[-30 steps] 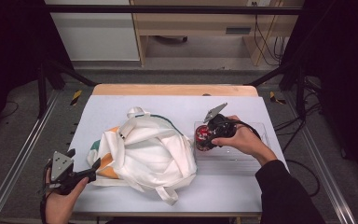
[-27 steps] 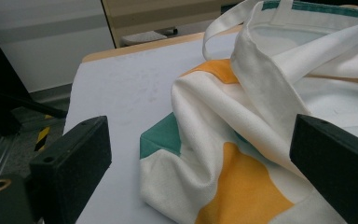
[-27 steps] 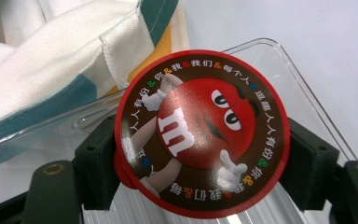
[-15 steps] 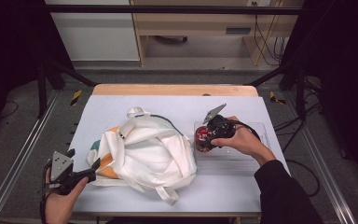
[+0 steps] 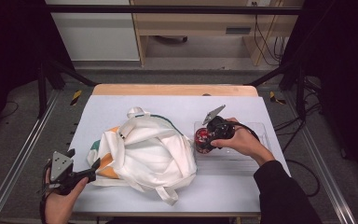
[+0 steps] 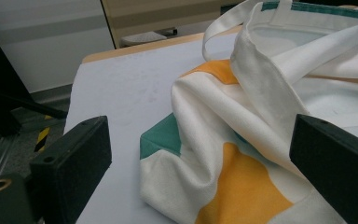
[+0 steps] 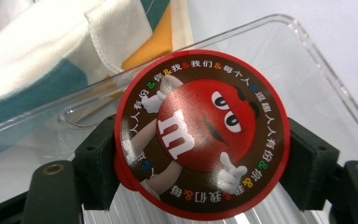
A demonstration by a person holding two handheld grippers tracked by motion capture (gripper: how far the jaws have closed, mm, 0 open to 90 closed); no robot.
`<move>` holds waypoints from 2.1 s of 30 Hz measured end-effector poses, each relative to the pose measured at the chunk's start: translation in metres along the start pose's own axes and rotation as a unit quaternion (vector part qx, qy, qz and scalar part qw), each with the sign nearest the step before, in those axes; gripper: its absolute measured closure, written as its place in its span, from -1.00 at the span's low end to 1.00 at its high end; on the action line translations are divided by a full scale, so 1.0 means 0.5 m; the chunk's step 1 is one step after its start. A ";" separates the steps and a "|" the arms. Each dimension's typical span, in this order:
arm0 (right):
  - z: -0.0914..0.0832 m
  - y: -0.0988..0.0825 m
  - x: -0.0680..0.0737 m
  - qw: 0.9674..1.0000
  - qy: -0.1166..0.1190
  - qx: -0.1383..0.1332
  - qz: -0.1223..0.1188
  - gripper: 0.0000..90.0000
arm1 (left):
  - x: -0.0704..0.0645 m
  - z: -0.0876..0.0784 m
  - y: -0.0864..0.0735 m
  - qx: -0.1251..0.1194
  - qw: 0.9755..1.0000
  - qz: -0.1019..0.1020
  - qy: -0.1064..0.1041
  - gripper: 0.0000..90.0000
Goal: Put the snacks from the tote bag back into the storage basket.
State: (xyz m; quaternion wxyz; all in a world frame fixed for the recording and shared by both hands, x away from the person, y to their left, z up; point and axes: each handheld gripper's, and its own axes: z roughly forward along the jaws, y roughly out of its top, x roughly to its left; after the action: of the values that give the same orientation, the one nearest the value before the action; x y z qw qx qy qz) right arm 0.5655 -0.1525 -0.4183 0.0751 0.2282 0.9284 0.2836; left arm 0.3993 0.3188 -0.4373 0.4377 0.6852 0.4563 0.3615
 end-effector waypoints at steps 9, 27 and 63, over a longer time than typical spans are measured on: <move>0.005 -0.003 0.001 1.000 -0.001 0.002 -0.003 -0.43 | 0.000 -0.001 0.001 -0.001 1.000 -0.001 0.005 -0.89; -0.002 0.003 0.005 1.000 -0.010 0.009 0.001 -0.61 | 0.000 0.001 -0.001 0.003 1.000 -0.001 0.001 -0.89; -0.120 0.002 0.037 0.997 -0.028 -0.067 0.019 -0.79 | 0.001 0.000 -0.001 0.002 1.000 -0.003 0.002 -0.90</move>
State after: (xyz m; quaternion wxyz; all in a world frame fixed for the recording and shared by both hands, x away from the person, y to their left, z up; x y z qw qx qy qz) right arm 0.5333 -0.1729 -0.3683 0.1109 0.2480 0.9002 0.3403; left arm 0.3992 0.3194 -0.4377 0.4369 0.6837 0.4599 0.3608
